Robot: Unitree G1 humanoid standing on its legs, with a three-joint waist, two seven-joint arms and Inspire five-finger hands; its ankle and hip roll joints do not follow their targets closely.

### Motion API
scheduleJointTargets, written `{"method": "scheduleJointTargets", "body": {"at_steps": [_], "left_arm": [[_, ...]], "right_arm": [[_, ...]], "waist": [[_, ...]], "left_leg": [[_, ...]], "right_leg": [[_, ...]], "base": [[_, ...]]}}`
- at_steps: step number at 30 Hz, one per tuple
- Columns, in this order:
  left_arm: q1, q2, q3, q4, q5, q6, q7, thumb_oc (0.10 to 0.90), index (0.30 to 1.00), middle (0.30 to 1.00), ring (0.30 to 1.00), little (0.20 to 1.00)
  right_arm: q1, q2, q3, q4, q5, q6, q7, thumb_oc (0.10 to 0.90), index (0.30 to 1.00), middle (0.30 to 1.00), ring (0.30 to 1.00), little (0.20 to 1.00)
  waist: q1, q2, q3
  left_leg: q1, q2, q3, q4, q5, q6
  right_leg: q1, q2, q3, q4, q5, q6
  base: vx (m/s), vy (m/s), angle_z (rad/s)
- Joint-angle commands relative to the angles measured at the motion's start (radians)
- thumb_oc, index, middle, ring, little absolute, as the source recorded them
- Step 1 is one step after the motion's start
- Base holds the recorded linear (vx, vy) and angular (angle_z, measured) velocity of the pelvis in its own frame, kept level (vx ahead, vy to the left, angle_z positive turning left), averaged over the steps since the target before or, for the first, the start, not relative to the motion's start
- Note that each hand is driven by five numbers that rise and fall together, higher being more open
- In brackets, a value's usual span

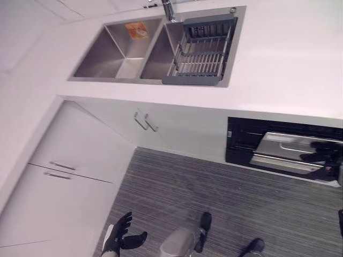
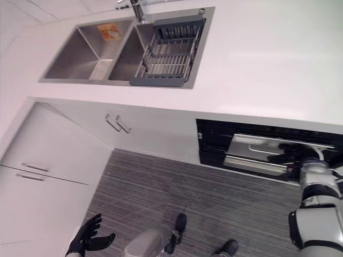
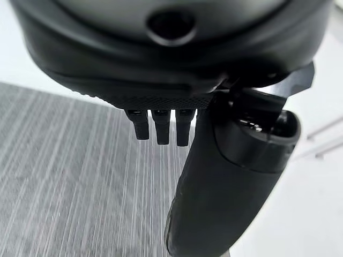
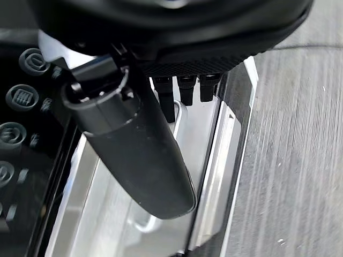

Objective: Place the dishes in the dishwasher.

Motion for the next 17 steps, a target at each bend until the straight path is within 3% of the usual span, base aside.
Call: {"method": "scheduleJointTargets", "body": {"at_steps": [1, 4, 5, 6, 8, 10, 12, 14, 15, 17], "left_arm": [[0.008, 0.074, 0.051, -0.031, 0.01, -0.039, 0.05, 0.8, 0.9, 0.9, 0.9, 0.9], [0.016, 0.023, 0.064, -0.009, 0.034, -0.072, 0.08, 0.8, 0.9, 0.9, 0.9, 0.9], [0.034, -0.025, 0.073, 0.007, 0.06, -0.074, 0.105, 0.8, 0.9, 0.9, 0.9, 0.9], [0.033, -0.03, 0.086, 0.02, 0.056, -0.06, 0.096, 0.8, 0.9, 0.9, 0.9, 0.9], [0.033, -0.029, 0.087, 0.023, 0.054, -0.059, 0.092, 0.8, 0.9, 0.9, 0.9, 0.9], [0.015, -0.027, 0.108, 0.053, -0.025, -0.036, -0.008, 0.8, 0.9, 0.9, 0.9, 0.9], [-0.003, -0.025, 0.098, 0.086, 0.015, -0.022, -0.007, 0.8, 0.9, 0.9, 0.9, 0.9], [-0.021, -0.03, 0.094, 0.098, -0.06, 0.0, -0.094, 0.8, 0.9, 0.9, 0.9, 0.9], [-0.054, -0.036, 0.082, 0.139, -0.12, 0.024, -0.149, 0.8, 0.9, 0.9, 0.9, 0.9], [-0.103, -0.047, 0.062, 0.202, -0.154, 0.036, -0.218, 0.8, 0.9, 0.9, 0.9, 0.9]], "right_arm": [[-0.108, 0.056, -0.027, -0.296, 0.102, -0.175, -0.027, 0.8, 0.9, 0.9, 0.9, 0.9], [0.183, 0.261, -0.06, -0.615, -0.009, -0.187, -0.116, 0.8, 0.9, 0.9, 0.9, 0.9], [0.377, 0.358, -0.037, -0.646, -0.043, -0.184, -0.053, 0.8, 0.9, 0.9, 0.9, 0.9], [0.433, 0.377, -0.024, -0.616, -0.044, -0.153, -0.026, 0.8, 0.9, 0.9, 0.9, 0.9], [0.437, 0.379, -0.023, -0.611, -0.048, -0.152, -0.026, 0.8, 0.9, 0.9, 0.9, 0.9], [0.501, 0.41, 0.003, -0.542, -0.058, -0.126, -0.009, 0.8, 0.9, 0.9, 0.9, 0.9], [0.532, 0.44, 0.038, -0.453, -0.124, -0.13, -0.022, 0.8, 0.9, 0.9, 0.9, 0.9], [0.545, 0.459, 0.049, -0.384, -0.071, -0.114, -0.013, 0.8, 0.9, 0.9, 0.9, 0.9], [0.537, 0.479, 0.038, -0.195, -0.084, -0.204, 0.028, 0.8, 0.9, 0.9, 0.9, 0.9], [0.517, 0.512, 0.022, 0.05, -0.101, -0.274, 0.065, 0.8, 0.9, 0.9, 0.9, 0.9]], "waist": [[0.045, -0.027, -0.069], [-0.027, -0.059, -0.068], [-0.068, -0.085, -0.096], [-0.086, -0.105, -0.111], [-0.087, -0.107, -0.112], [-0.11, -0.129, -0.134], [-0.126, -0.137, -0.151], [-0.133, -0.139, -0.163], [-0.135, -0.137, -0.176], [-0.131, -0.132, -0.196]], "left_leg": [[-0.031, 0.064, 0.095, 0.117, -0.169, -0.047], [-0.019, 0.096, 0.139, 0.117, -0.186, -0.034], [0.002, 0.111, 0.171, 0.117, -0.201, -0.027], [0.016, 0.119, 0.189, 0.117, -0.209, -0.027], [0.017, 0.119, 0.19, 0.117, -0.21, -0.027], [0.036, 0.13, 0.211, 0.117, -0.224, -0.028], [0.049, 0.135, 0.222, 0.117, -0.231, -0.029], [0.058, 0.136, 0.225, 0.117, -0.236, -0.028], [0.07, 0.136, 0.227, 0.117, -0.242, -0.027], [0.088, 0.132, 0.222, 0.117, -0.25, -0.026]], "right_leg": [[-0.041, 0.004, 0.096, 0.094, -0.111, -0.001], [-0.064, 0.04, 0.158, 0.094, -0.111, -0.004], [-0.067, 0.058, 0.2, 0.094, -0.114, -0.003], [-0.064, 0.065, 0.216, 0.094, -0.116, -0.001], [-0.064, 0.066, 0.217, 0.094, -0.116, -0.001], [-0.059, 0.076, 0.233, 0.094, -0.12, 0.002], [-0.053, 0.081, 0.243, 0.094, -0.125, 0.003], [-0.048, 0.085, 0.25, 0.094, -0.13, 0.002], [-0.037, 0.088, 0.252, 0.094, -0.137, -0.001], [-0.018, 0.093, 0.252, 0.094, -0.149, -0.008]], "base": [[-0.11, -0.097, -0.32], [-0.11, -0.04, -0.5], [-0.08, -0.019, -0.76], [-0.06, -0.027, -0.78], [-0.05, -0.03, -0.79], [-0.1, -0.038, 0.0], [-0.08, 0.007, -0.15], [-0.05, 0.026, -0.2], [-0.02, 0.025, -0.08], [0.0, 0.012, -0.03]]}}
